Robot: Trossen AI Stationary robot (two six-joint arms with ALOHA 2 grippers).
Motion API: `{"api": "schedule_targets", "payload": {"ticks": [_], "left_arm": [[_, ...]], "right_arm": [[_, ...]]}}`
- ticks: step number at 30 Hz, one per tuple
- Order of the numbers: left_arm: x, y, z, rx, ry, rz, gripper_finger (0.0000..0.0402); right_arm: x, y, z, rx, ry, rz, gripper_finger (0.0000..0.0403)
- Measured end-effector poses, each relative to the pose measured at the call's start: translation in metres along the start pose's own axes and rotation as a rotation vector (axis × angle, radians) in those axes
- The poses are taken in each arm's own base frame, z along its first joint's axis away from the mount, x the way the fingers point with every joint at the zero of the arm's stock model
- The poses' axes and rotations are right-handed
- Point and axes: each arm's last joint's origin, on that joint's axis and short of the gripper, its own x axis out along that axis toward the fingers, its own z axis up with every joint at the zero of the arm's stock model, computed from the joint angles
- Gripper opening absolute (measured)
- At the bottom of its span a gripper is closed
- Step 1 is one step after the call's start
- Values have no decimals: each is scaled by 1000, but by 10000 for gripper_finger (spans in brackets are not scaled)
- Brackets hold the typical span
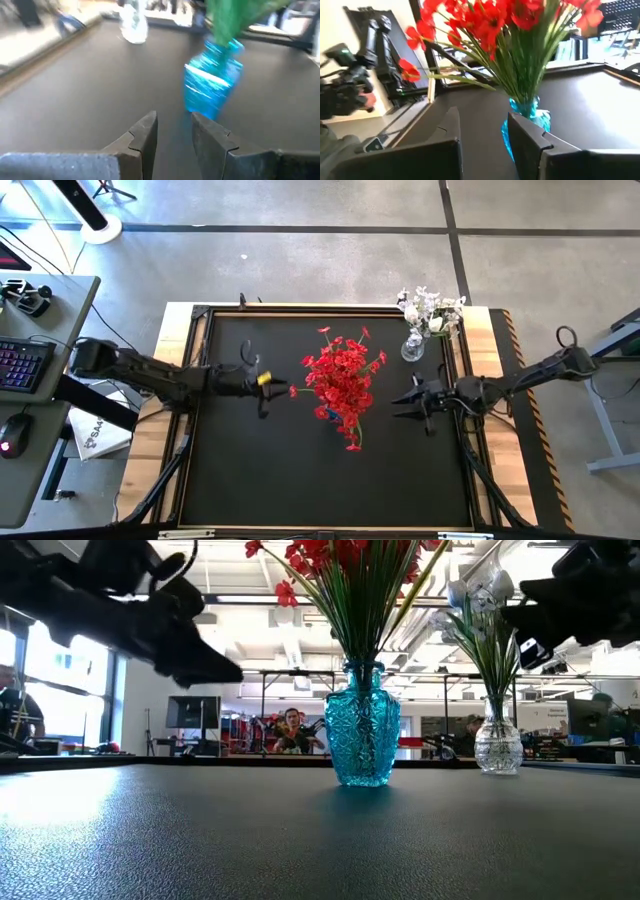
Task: Sort flowers into vase by color
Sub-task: Return to Home Position
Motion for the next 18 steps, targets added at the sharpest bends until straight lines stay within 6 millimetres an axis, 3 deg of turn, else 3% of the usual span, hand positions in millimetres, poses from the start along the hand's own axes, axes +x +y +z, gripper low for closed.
{"api": "schedule_targets", "payload": {"ticks": [9, 18], "left_arm": [[-22, 50, 24, 48, -113, 43, 103], [-57, 57, 11, 14, -222, 62, 103]], "right_arm": [[-5, 4, 11, 57, -89, 115, 78], [-6, 3, 13, 128, -109, 79, 78]]}}
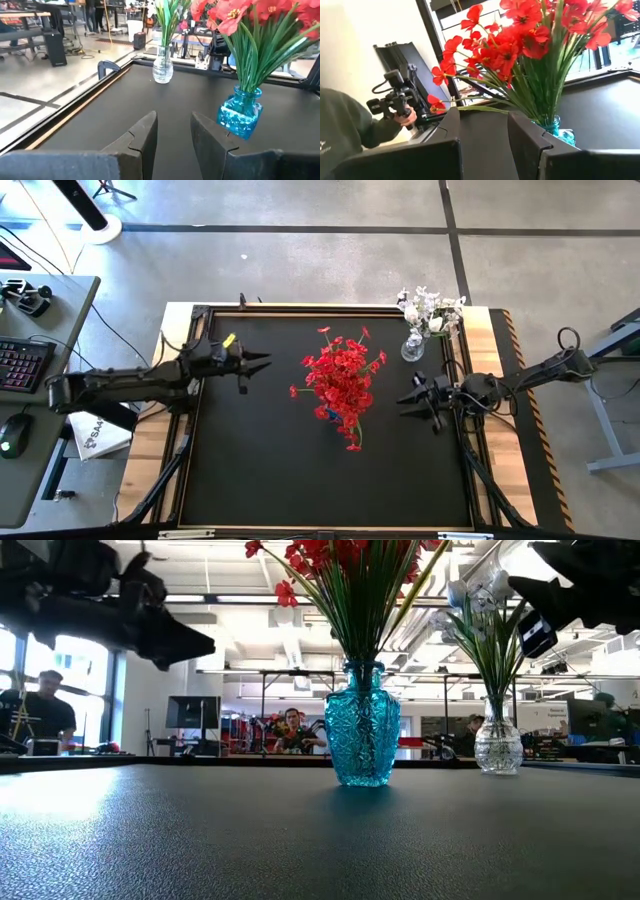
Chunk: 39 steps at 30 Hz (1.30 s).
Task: Sort flowers into vase by color
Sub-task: Return to Home Position
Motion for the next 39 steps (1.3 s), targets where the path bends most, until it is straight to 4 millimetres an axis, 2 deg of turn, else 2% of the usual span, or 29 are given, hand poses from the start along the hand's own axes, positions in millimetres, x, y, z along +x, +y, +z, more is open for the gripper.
{"api": "schedule_targets", "payload": {"ticks": [6, 15, 25, 32, 39], "left_arm": [[-17, 1, -5, 10, -51, 24, 103], [-31, 6, -18, -16, 52, 59, 103], [-45, -1, -10, -58, -37, -25, 101], [-48, -17, -20, -50, -157, -75, 64], [-49, -28, -25, 14, -119, -69, 19]], "right_arm": [[0, -1, 0, -3, -9, -34, 78], [0, -1, 0, -6, -10, -39, 78], [0, -3, 0, -6, -28, -104, 78], [0, -6, -1, -10, -27, -183, 78], [0, -6, -1, 34, -31, -181, 78]]}}
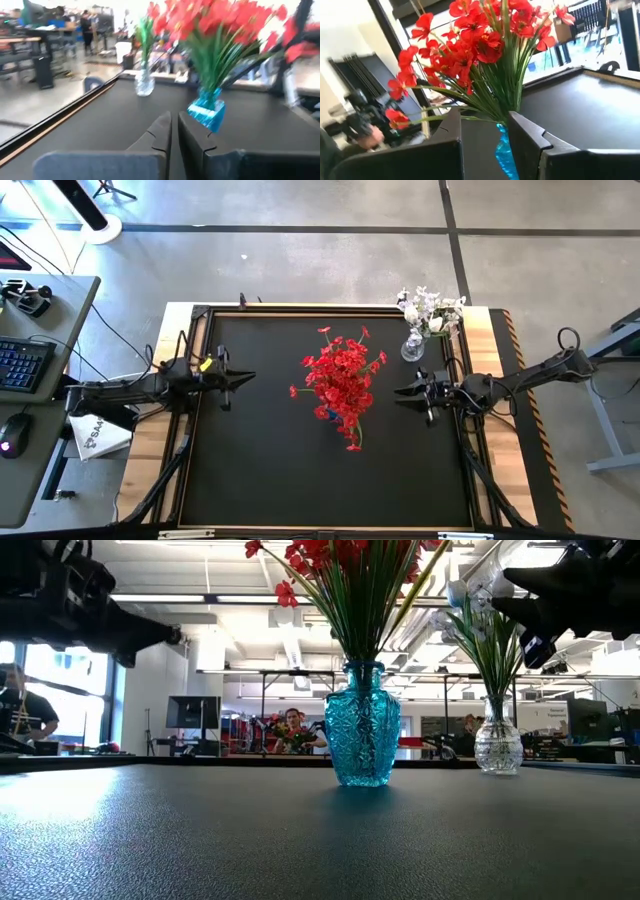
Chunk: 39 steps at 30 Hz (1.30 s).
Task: Sort flowers into vase by color
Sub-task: Return to Home Position
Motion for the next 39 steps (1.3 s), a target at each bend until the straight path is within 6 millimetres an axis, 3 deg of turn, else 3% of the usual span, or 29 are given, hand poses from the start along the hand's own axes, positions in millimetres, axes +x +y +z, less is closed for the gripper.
{"api": "schedule_targets", "payload": {"ticks": [3, 6, 13, 23, 27, 39], "left_arm": [[0, 0, -5, 16, 46, 59, 7], [0, -2, -4, 3, 38, 57, 1], [0, -4, 3, 13, -30, 35, 1], [-1, -4, 6, -17, -62, 33, 1], [-1, -4, 6, -18, -64, 33, 1], [0, -6, 5, -26, -48, -22, 0]], "right_arm": [[0, 0, 1, 63, -5, 1, 78], [1, 2, 7, 9, 23, 38, 74], [-8, -3, 14, -62, 93, 22, 5], [-28, -13, 7, -147, 51, 37, 3], [-27, -16, 0, -191, 83, 49, 1], [-27, -15, 7, -378, 23, 164, 0]]}}
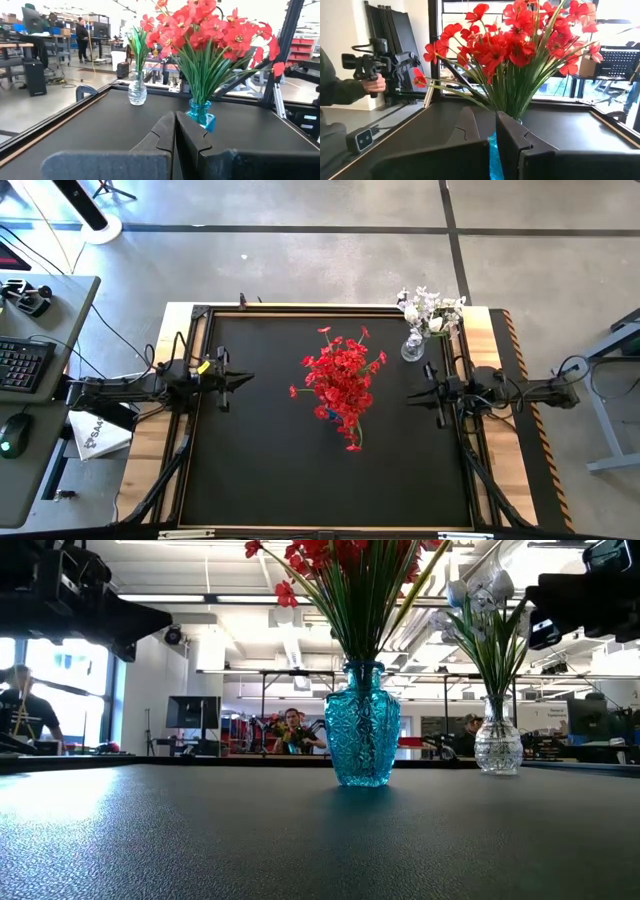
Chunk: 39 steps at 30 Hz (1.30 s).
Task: Sort flowers into vase by color
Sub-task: Return to Home Position
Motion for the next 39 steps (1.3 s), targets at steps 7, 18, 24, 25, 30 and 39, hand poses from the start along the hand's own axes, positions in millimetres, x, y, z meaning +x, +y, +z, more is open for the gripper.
{"api": "schedule_targets", "payload": {"ticks": [7, 18, 24, 25, 30, 39], "left_arm": [[0, 0, -2, -117, 18, 7, 0], [0, 0, -2, -128, 20, 12, 0], [0, 0, -2, -127, 21, 12, 0], [0, 0, -2, -127, 22, 10, 0], [-1, -5, -1, -131, 15, -40, 0], [-10, -9, 10, -151, -112, -102, 0]], "right_arm": [[0, -1, -1, 25, 6, -16, 0], [-1, -7, -8, 126, 76, -266, 0], [-1, -7, -8, 126, 78, -267, 0], [-1, -7, -8, 126, 78, -267, 0], [-1, -7, -8, 126, 78, -265, 0], [-1, -4, -7, 129, 58, -232, 0]]}}
